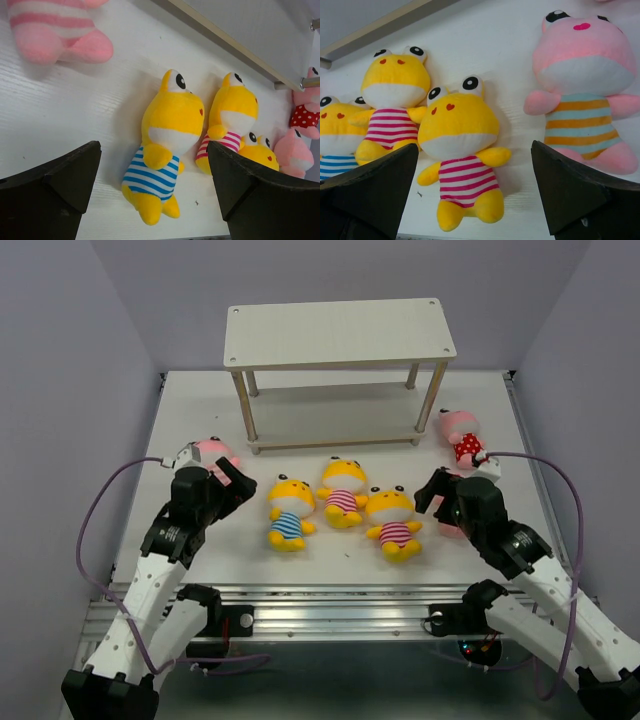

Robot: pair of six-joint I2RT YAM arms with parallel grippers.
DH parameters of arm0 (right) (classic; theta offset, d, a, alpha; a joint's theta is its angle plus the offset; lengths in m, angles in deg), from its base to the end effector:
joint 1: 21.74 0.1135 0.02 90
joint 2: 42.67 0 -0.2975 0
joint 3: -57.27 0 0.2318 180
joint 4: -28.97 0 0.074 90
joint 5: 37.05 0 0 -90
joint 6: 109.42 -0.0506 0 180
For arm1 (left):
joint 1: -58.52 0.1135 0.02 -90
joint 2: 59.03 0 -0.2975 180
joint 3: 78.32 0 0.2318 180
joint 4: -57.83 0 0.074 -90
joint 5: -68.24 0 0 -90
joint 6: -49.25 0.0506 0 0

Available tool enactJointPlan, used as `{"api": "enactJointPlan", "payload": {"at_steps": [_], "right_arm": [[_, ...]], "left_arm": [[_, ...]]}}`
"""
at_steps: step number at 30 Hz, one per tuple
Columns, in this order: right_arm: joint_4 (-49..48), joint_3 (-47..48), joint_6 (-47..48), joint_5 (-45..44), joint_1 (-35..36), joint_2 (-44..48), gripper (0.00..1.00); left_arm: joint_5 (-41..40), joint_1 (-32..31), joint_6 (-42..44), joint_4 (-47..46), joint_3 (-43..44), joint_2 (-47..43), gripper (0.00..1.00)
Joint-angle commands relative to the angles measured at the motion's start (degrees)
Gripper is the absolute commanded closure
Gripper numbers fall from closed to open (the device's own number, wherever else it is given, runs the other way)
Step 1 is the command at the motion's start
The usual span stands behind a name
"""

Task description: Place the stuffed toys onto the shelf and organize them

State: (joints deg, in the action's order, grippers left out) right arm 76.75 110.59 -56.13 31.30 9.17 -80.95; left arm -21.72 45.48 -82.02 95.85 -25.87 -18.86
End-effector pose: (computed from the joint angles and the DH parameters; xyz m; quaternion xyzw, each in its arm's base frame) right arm 0.1058 0.0416 0.2925 0.1335 0.8565 0.1249 0.4828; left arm 0.1280 -0.0297 0.3006 -0.2063 0.8213 -0.2430 0.4731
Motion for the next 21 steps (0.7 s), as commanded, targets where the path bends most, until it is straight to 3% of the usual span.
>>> {"api": "enactJointPlan", "payload": {"at_steps": [1,9,15,21], "right_arm": [[0.27,1.05,-0.3,1.6,0.2,1.54,0.0],[8.87,3.15,3.75,13.46,0.2,-5.2,0.0],[9.85,1.93,-0.72,20.15,0.2,-7.5,0.0],[9.33,-1.59,-4.95,17.17,0.2,-10.23,0.01]], "left_arm": [[-0.29,0.03,2.43,-0.97,2.18,1.93,0.01],[-1.09,0.03,3.57,-3.25,1.92,4.05,0.01],[-0.65,0.03,3.22,-4.65,0.78,3.35,0.01],[-0.3,0.03,3.83,-5.18,1.05,2.56,0.01]]}}
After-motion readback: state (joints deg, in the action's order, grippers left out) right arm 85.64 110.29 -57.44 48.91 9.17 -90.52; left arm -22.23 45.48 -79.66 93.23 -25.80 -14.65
